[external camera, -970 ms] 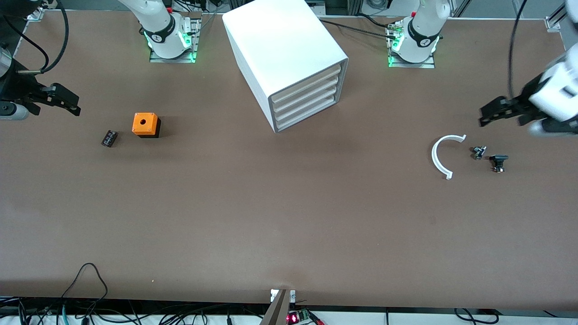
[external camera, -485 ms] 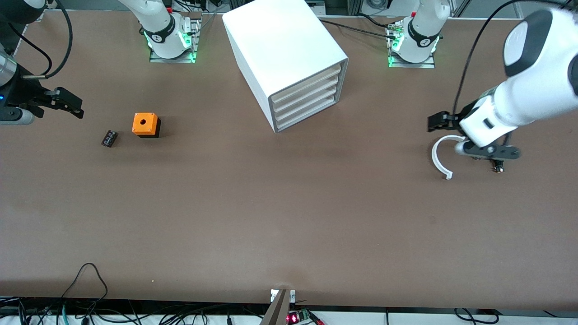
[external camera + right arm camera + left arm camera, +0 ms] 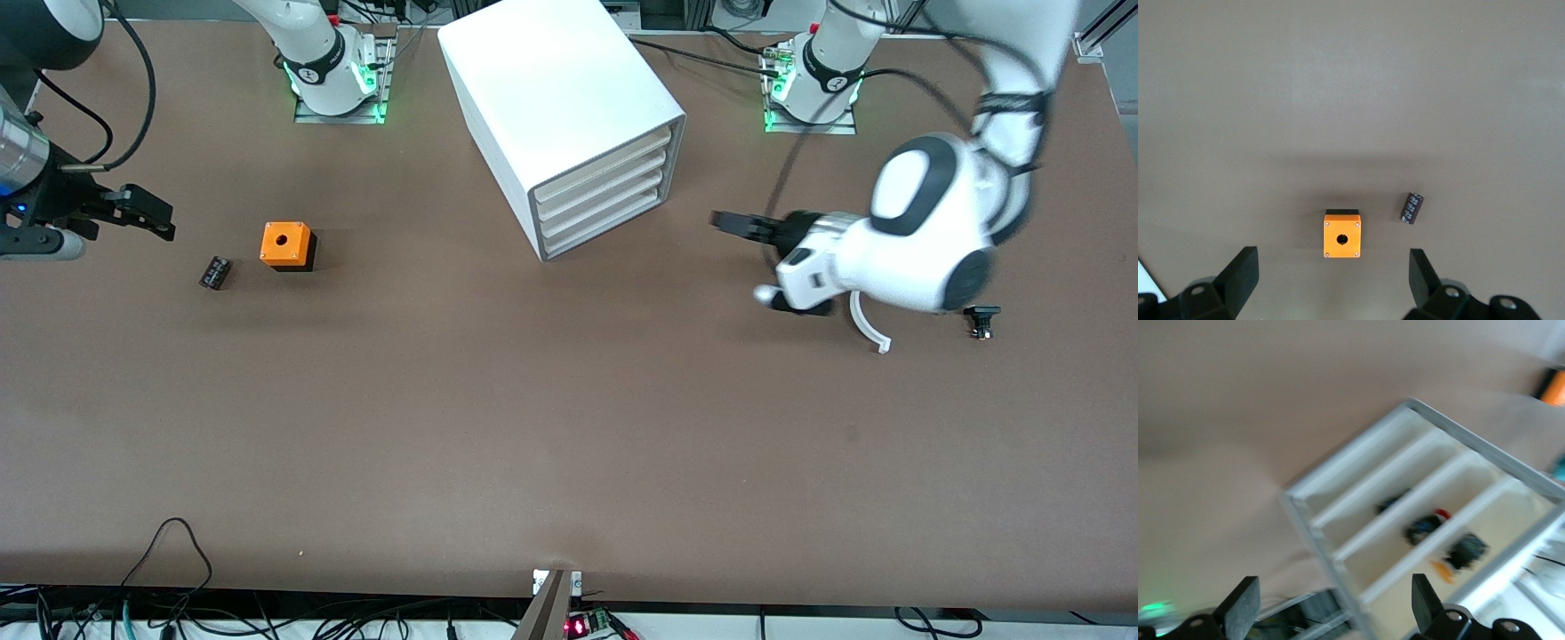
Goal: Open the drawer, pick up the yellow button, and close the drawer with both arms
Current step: 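Reach the left gripper to the cabinet drawer and pull it open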
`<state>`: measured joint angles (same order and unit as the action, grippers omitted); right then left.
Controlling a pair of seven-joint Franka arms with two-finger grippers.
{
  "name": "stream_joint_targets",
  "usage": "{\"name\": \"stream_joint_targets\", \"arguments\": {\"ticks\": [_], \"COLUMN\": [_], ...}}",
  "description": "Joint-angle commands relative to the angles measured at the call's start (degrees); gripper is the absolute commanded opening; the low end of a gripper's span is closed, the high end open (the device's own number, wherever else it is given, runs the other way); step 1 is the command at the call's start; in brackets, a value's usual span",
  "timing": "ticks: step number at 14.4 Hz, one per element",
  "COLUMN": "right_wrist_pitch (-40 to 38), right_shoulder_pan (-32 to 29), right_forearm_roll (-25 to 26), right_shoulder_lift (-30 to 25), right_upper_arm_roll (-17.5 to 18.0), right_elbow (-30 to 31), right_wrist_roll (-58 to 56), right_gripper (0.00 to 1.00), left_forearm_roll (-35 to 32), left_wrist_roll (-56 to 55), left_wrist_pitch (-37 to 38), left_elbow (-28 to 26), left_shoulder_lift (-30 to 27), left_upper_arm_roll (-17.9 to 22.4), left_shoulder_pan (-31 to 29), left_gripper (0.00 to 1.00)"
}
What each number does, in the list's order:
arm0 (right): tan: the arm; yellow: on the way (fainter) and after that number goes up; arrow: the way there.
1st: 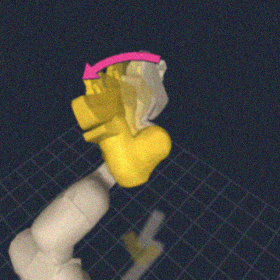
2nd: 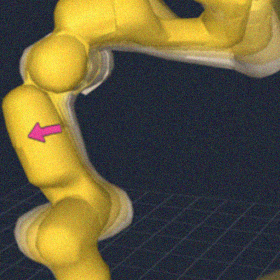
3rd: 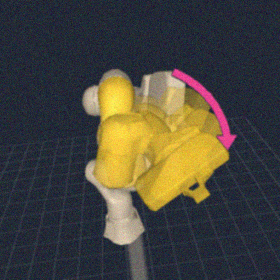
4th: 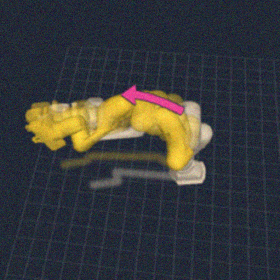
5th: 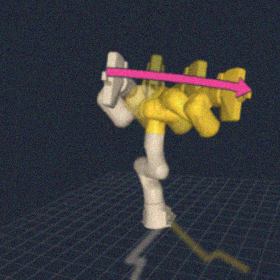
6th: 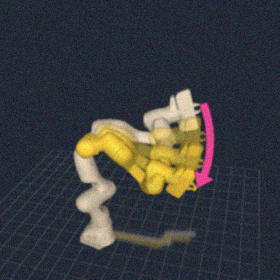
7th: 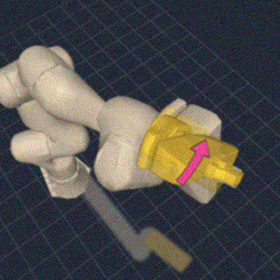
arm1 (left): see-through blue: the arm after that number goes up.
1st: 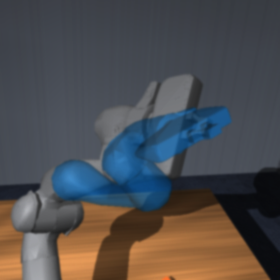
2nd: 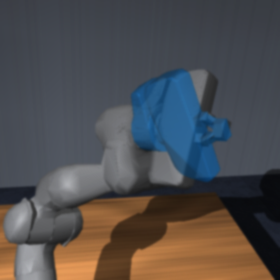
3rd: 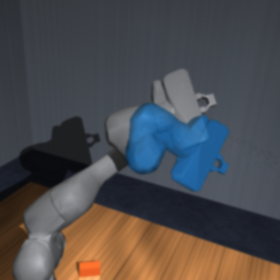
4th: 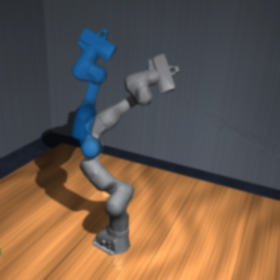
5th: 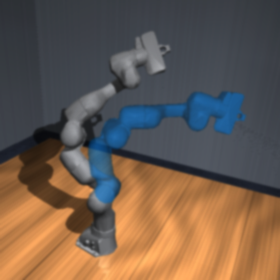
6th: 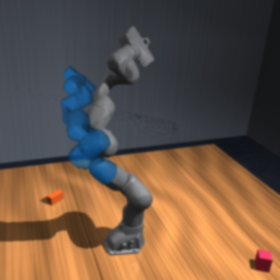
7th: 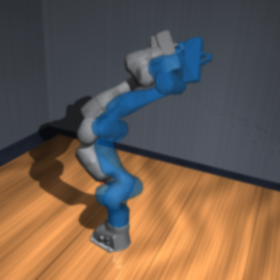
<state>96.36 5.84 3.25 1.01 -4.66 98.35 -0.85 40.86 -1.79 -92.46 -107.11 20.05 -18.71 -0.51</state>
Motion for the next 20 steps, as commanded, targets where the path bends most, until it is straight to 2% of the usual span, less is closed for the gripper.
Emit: {"name": "stream_joint_targets", "arguments": {"ticks": [1,3,9,10,11,12,13,18,20], "right_wrist_pitch": [-0.9,-1.3,-1.3,-1.3,-1.4,-1.7,-1.9,-1.4,-1.2], "right_shoulder_pan": [2.8,5.2,4.9,5.0,5.0,5.1,5.1,5.5,5.8], "right_forearm_roll": [-1.0,-0.8,-1.1,-1.1,-1.1,-1.1,-1.1,-1.2,-1.4], "right_shoulder_lift": [1.2,1.8,2.6,2.7,2.7,2.8,3.2,3.5,4.4], "right_upper_arm_roll": [-0.2,-0.2,-0.5,-0.5,-0.6,-0.6,-0.5,-0.3,-0.1], "right_elbow": [-0.7,-0.6,-0.8,-0.8,-0.8,-0.8,-0.8,-0.9,-1.0], "right_wrist_roll": [-0.8,-0.8,-0.9,-0.8,-0.6,-0.6,-0.7,-0.6,-0.7], "right_gripper": [1.0,1.0,1.0,1.0,1.0,1.0,1.0,1.0,1.0], "left_forearm_roll": [7.8,11.9,15.3,16.1,16.2,16.2,16.2,15.7,15.6], "left_wrist_roll": [9.2,10.9,11.2,11.2,11.2,11.2,11.2,11.1,11.0], "left_wrist_pitch": [-3.6,-4.7,-4.8,-5.0,-5.4,-5.6,-5.7,-6.2,-8.7], "left_elbow": [-7.1,-10.6,-15.1,-15.9,-16.3,-16.5,-16.7,-15.7,-14.5], "left_shoulder_lift": [-0.5,-0.5,-0.7,-0.7,-0.8,-0.9,-1.0,-1.1,-1.0], "left_upper_arm_roll": [-3.2,-5.3,-9.9,-10.4,-10.8,-10.8,-11.0,-10.1,-7.7], "left_shoulder_pan": [-0.5,-0.5,-0.5,-0.5,-0.6,-0.6,-0.6,-3.1,-4.5], "left_gripper": [1.0,1.0,0.99,0.9,0.71,0.33,0.0,0.0,0.0]}}
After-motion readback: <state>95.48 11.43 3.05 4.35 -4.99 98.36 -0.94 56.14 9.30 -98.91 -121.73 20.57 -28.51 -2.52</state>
